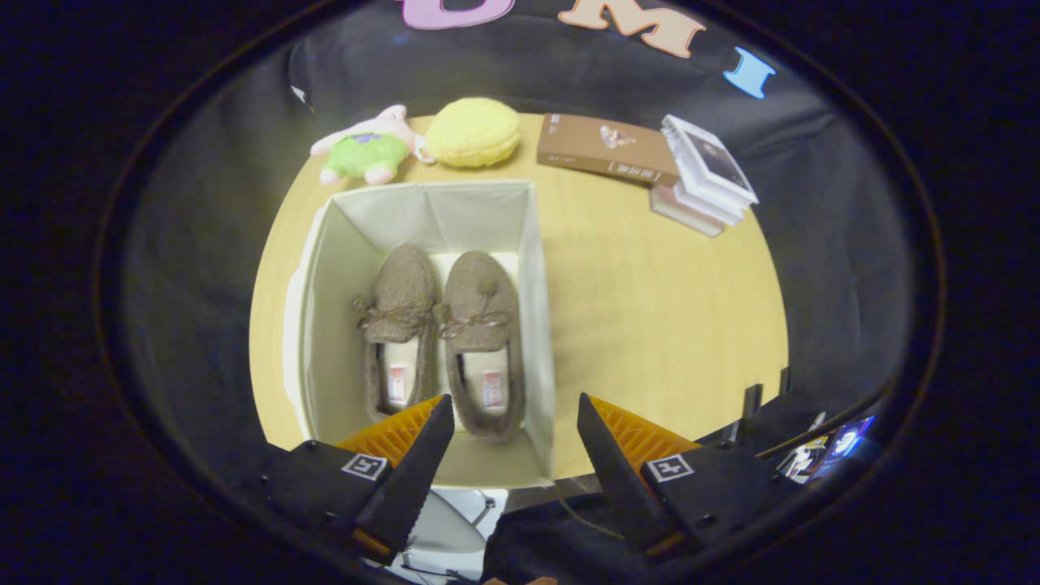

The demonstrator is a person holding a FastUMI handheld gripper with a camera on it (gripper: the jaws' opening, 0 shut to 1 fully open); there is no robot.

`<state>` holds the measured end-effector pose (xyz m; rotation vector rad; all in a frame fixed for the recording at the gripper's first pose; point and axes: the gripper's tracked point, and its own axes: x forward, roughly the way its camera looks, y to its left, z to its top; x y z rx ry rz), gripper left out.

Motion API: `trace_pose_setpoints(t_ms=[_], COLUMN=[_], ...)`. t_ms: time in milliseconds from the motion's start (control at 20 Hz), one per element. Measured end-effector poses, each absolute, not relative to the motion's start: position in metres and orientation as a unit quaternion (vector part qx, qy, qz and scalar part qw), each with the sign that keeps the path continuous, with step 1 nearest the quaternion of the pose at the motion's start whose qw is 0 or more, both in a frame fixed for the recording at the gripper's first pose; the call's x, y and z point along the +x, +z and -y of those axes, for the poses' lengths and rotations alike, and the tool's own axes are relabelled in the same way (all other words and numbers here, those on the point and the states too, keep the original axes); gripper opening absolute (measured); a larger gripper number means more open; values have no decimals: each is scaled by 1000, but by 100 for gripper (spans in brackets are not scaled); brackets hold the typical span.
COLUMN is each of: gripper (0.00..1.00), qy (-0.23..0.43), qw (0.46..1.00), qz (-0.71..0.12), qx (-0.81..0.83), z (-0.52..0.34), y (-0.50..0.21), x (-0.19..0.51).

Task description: Open the storage box then place both shoes into the box .Put the left shoe in first, then the right shoe, with the right side of both shoes facing outward in a uniform manner.

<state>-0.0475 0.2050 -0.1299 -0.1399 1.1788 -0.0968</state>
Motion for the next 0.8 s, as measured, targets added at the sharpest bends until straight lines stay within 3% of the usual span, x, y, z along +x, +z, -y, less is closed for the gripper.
trace_pose_setpoints(t_ms=[300,800], gripper=[99,99], qy=[-57,-115], qw=[895,982], qz=[-443,-147], qx=[2,35], z=[-148,1], y=[-65,27], x=[-20,33])
